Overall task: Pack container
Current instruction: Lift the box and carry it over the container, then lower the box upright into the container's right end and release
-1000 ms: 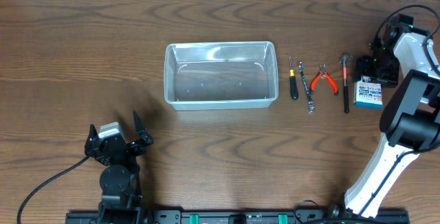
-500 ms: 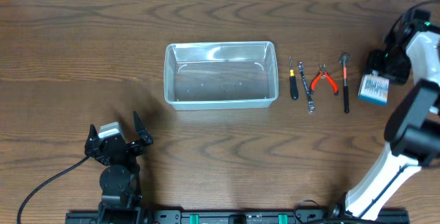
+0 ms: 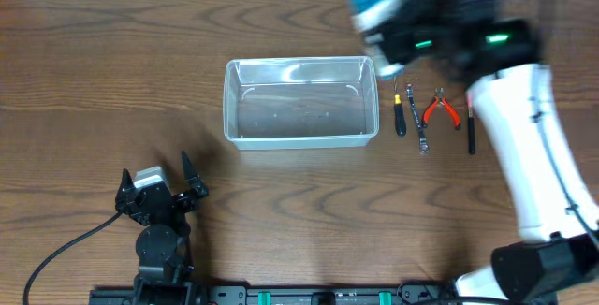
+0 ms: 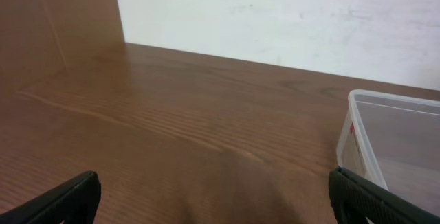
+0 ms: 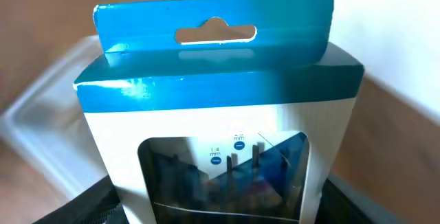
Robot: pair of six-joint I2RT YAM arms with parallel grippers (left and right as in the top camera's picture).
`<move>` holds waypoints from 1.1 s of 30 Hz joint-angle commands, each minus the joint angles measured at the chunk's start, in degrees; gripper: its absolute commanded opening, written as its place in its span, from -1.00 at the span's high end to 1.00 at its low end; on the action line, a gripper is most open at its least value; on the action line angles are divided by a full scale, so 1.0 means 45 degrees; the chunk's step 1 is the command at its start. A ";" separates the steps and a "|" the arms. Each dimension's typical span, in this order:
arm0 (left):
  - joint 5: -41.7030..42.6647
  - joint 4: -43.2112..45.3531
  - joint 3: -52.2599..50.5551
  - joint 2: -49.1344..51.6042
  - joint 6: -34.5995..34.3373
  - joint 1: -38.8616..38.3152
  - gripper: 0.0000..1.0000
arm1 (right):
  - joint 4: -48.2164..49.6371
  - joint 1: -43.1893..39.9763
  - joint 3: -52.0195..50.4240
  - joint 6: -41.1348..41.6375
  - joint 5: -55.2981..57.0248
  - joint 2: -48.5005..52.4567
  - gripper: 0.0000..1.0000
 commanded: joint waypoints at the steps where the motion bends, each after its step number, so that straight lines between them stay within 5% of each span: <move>1: -0.0248 -0.0374 -0.0282 -0.0039 0.0019 -0.0039 -0.96 | 0.0403 0.1535 0.0019 -0.2642 0.0665 0.0869 0.19; 6: -0.0248 -0.0379 -0.0282 -0.0039 0.0019 -0.0039 -0.96 | 0.0719 0.2735 0.0019 -0.2288 0.1928 0.2395 0.26; 12: -0.0253 -0.0379 -0.0282 -0.0039 0.0019 -0.0039 -0.96 | 0.0656 0.2832 0.0015 0.4012 0.5634 0.3628 0.18; 21: -0.0253 -0.0379 -0.0282 -0.0039 0.0019 -0.0039 -0.96 | -0.1316 0.2633 -0.0005 0.9748 0.5867 0.4114 0.37; 33: -0.0253 -0.0374 -0.0282 -0.0039 0.0019 -0.0039 -0.96 | -0.2501 0.2686 -0.0350 1.1973 0.5877 0.4381 0.27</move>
